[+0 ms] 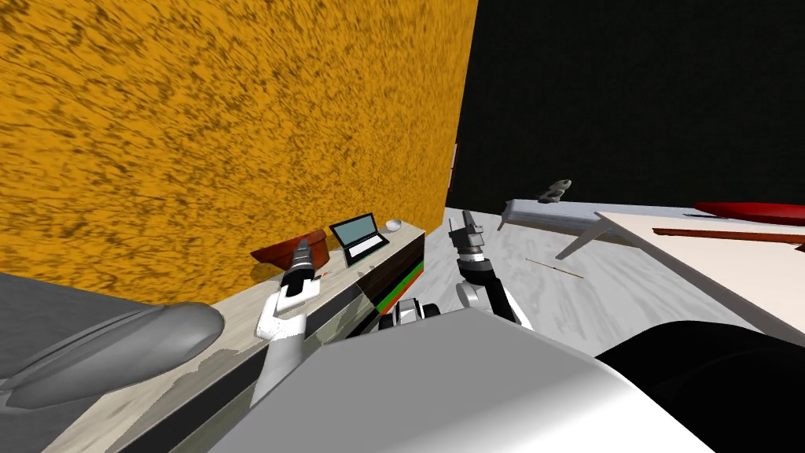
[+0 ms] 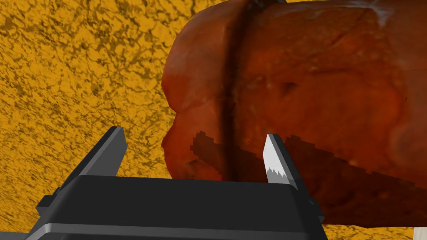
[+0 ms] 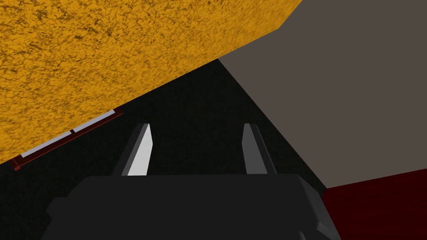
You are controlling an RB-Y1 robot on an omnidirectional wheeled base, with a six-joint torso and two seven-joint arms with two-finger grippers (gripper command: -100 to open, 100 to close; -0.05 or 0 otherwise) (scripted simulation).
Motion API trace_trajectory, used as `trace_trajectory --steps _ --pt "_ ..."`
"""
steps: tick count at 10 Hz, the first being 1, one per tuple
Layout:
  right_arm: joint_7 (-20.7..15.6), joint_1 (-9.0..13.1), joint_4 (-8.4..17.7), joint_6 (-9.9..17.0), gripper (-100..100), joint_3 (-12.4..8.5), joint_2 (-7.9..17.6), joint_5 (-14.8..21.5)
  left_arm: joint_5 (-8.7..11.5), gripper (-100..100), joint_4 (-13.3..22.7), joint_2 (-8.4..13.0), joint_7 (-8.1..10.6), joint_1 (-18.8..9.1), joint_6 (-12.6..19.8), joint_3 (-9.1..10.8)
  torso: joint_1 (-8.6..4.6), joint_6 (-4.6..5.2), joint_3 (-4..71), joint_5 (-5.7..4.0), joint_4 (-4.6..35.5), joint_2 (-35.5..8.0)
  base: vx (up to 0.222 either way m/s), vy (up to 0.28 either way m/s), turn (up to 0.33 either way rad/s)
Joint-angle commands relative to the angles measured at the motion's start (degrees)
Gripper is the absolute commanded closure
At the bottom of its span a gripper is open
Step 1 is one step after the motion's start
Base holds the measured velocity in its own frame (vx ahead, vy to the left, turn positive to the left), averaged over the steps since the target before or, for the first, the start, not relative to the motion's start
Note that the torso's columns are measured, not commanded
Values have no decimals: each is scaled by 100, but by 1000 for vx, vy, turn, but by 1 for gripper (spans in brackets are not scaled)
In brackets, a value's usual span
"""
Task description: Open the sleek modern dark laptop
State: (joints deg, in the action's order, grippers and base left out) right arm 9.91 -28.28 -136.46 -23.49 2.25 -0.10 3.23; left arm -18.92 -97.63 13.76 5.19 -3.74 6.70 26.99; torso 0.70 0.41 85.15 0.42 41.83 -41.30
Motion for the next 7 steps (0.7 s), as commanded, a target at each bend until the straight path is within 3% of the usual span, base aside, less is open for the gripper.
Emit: trace_trajectory --steps 1,7 --pt "0 -1 0 0 0 0 0 0 -76 -100 314 74 -40 -256 333 173 20 -14 18 4 -7 27 -14 -16 -141" --pt "0 -1 0 0 0 0 0 0 -262 -100 807 313 -201 -884 1105 612 140 12 90 -14 9 137 -5 -21 -177"
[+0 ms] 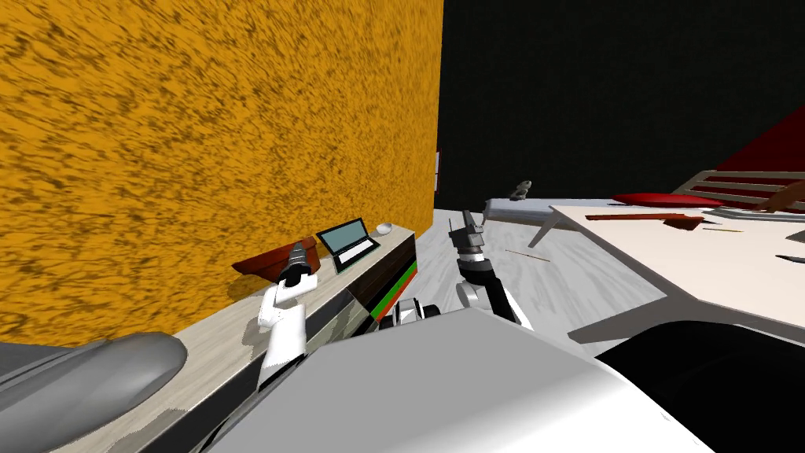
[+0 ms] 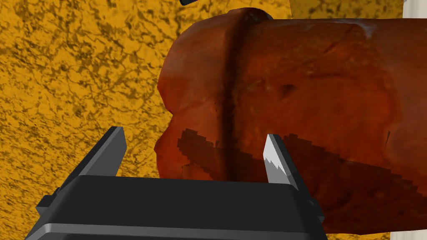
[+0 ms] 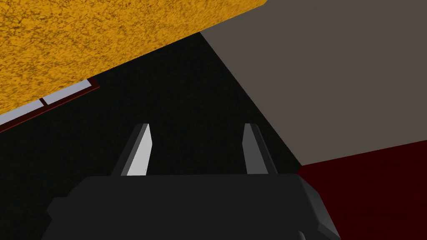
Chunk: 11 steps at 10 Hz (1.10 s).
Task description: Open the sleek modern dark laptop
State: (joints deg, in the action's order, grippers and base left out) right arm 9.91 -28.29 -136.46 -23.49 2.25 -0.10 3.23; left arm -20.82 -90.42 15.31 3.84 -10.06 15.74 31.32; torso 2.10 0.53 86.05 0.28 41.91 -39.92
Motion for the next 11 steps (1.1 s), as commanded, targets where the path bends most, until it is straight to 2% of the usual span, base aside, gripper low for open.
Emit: trace_trajectory --steps 1,4,9,11 --pt "0 0 0 0 0 0 0 0 -72 -100 86 158 -66 -252 200 179 23 3 13 5 -5 22 21 -1 -92" --pt "0 -1 -1 0 0 -1 1 0 -72 -100 86 158 -66 -252 200 179 80 -79 -21 28 -2 -32 17 -6 -28" --pt "0 -2 -1 0 0 -1 1 0 -143 -100 297 313 -153 -539 547 377 124 -151 -45 65 -14 -70 23 -4 -111" --pt "0 -2 -1 0 0 -2 1 0 -143 -100 297 313 -153 -539 547 377 140 -179 -54 77 -16 -85 17 5 -45"
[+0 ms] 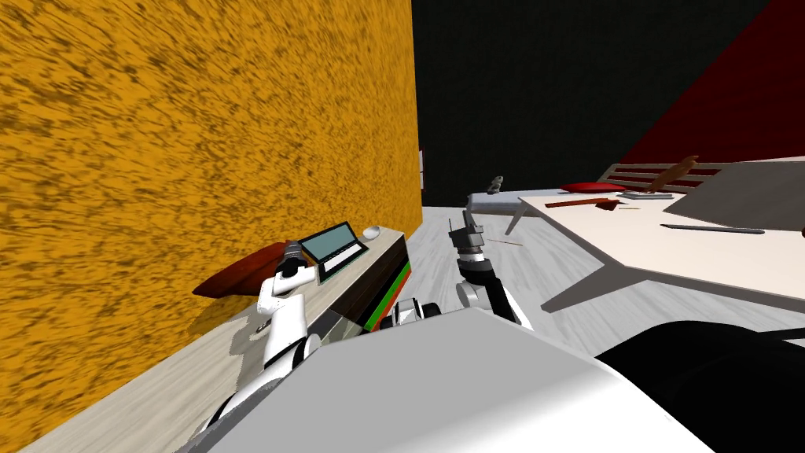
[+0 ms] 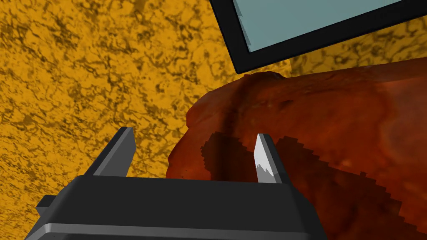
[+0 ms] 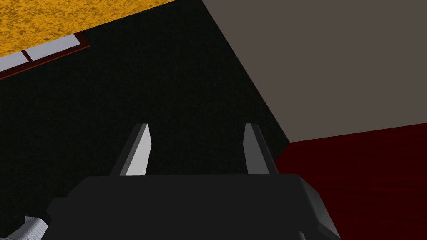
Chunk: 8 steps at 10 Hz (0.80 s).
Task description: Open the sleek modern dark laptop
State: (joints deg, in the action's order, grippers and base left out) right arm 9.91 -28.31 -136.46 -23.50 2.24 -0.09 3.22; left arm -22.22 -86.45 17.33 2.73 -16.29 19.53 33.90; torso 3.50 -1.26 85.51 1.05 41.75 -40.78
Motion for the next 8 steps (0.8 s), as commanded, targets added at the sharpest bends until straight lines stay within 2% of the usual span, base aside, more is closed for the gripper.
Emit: trace_trajectory --steps 1,8 --pt "0 0 0 0 0 0 0 0 -21 -100 -47 158 -66 7 261 173 -12 -20 -19 -1 6 -29 21 5 -74" --pt "0 1 0 0 0 1 -1 0 -58 -100 61 259 -118 -156 454 287 0 4 -10 15 -7 -17 13 -1 -37"
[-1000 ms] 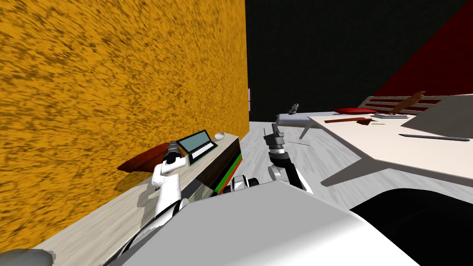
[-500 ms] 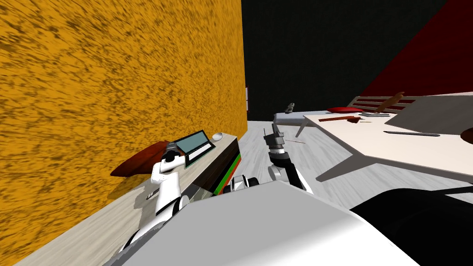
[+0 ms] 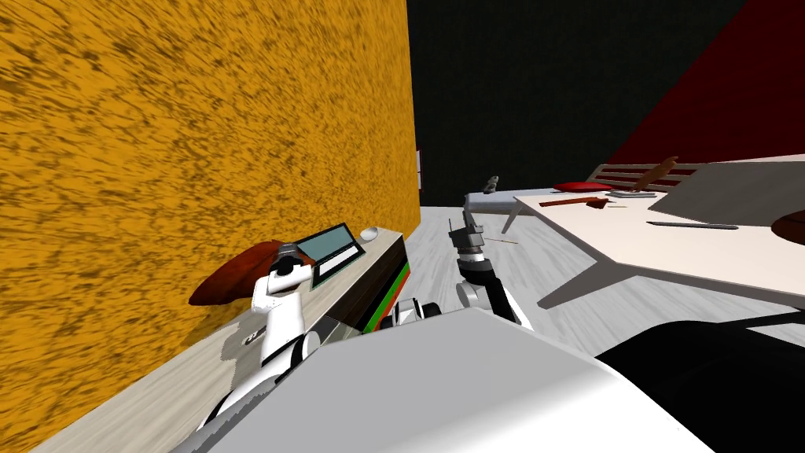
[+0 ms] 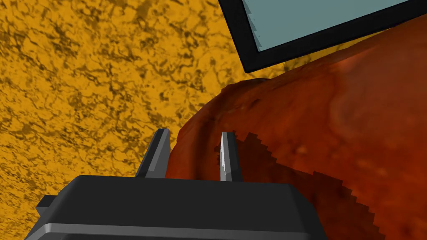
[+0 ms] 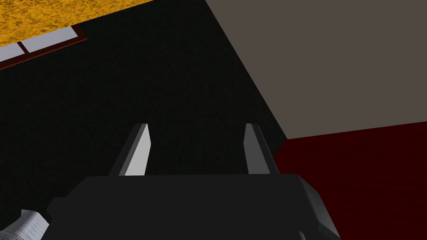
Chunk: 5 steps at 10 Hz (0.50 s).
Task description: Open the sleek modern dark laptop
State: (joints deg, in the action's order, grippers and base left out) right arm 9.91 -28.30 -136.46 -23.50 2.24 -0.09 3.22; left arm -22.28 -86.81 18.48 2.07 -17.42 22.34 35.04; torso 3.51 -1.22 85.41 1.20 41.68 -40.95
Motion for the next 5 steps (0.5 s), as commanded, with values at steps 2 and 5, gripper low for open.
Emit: trace_trajectory --steps 2,5 --pt "0 0 0 0 0 0 0 0 -61 -100 124 170 -65 -84 222 202 0 30 24 4 -9 36 5 21 -33" --pt "0 0 0 0 0 0 1 0 -120 -100 -149 239 -188 -345 412 -12 -124 105 19 -7 -25 31 -23 -56 -88"
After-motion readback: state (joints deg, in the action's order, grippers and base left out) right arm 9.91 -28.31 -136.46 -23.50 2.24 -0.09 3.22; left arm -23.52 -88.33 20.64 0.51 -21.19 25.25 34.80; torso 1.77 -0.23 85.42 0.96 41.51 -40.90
